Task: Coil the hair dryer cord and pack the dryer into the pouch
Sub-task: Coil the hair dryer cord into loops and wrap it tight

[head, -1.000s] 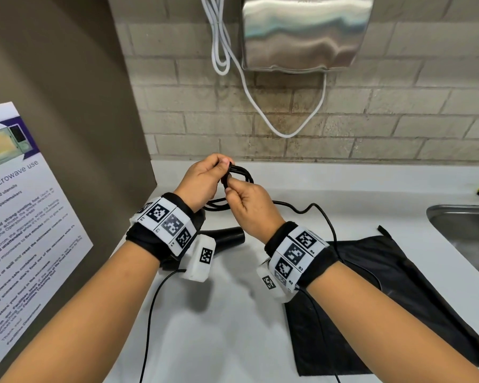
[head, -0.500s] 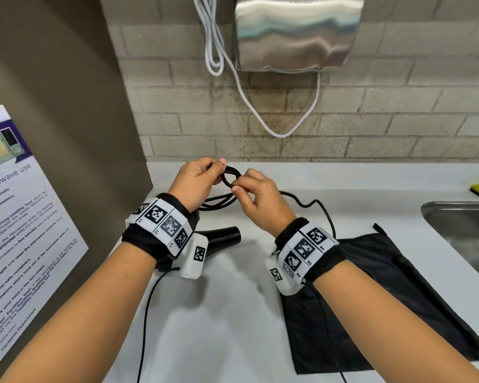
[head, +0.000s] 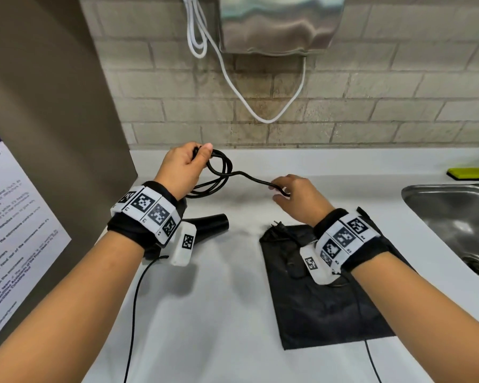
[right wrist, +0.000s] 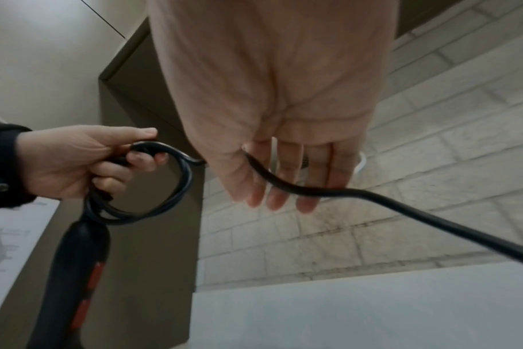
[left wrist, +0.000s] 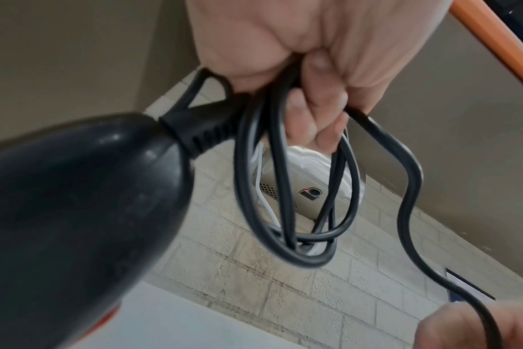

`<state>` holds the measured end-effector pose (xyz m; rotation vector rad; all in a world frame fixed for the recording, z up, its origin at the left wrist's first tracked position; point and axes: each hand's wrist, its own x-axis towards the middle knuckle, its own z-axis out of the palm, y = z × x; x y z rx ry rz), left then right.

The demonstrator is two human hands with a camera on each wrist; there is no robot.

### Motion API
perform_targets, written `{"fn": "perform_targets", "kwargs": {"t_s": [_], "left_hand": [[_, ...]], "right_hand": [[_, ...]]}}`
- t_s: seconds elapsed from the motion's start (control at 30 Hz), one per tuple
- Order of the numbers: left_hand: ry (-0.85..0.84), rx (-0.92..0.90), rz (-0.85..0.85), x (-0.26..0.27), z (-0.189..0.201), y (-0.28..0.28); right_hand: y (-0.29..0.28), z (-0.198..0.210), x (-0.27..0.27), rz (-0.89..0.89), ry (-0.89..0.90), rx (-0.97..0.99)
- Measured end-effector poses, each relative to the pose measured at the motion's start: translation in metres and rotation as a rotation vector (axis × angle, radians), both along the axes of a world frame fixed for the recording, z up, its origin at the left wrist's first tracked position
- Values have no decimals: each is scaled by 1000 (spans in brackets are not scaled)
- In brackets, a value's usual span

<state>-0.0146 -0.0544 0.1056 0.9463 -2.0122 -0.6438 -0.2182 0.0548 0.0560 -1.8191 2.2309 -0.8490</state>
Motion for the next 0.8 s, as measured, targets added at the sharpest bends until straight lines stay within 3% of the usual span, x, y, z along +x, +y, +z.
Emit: {"fn": "perform_targets", "kwargs": {"t_s": [0.13, 0.23, 0.27, 0.37, 0.43, 0.5, 0.57, 0.67, 0.8], "left_hand": [[13, 2, -7, -1, -2, 1], [13, 4, -17, 0, -3, 2], [17, 11, -24, -1, -3, 2], [58, 43, -51, -1, -5, 5], [75, 58, -59, -1, -5, 8], [86, 74, -71, -1, -5, 10], [87, 82, -79, -1, -5, 11], [70, 89, -85, 0, -5, 13], [87, 132, -109, 0, -4, 14]], "right_hand": [[28, -13, -14, -228, 61, -71], [43, -29, -14, -298, 59, -163], [46, -34, -14, -297, 38, -87], [52, -51, -12, -267, 89, 443], [51, -61, -9, -274, 106, 634], [49, -68, -5, -332, 185, 712], [45, -74, 0, -371, 432, 757], [35, -84, 2, -280, 701, 789], [18, -92, -4, -268, 549, 859]]}}
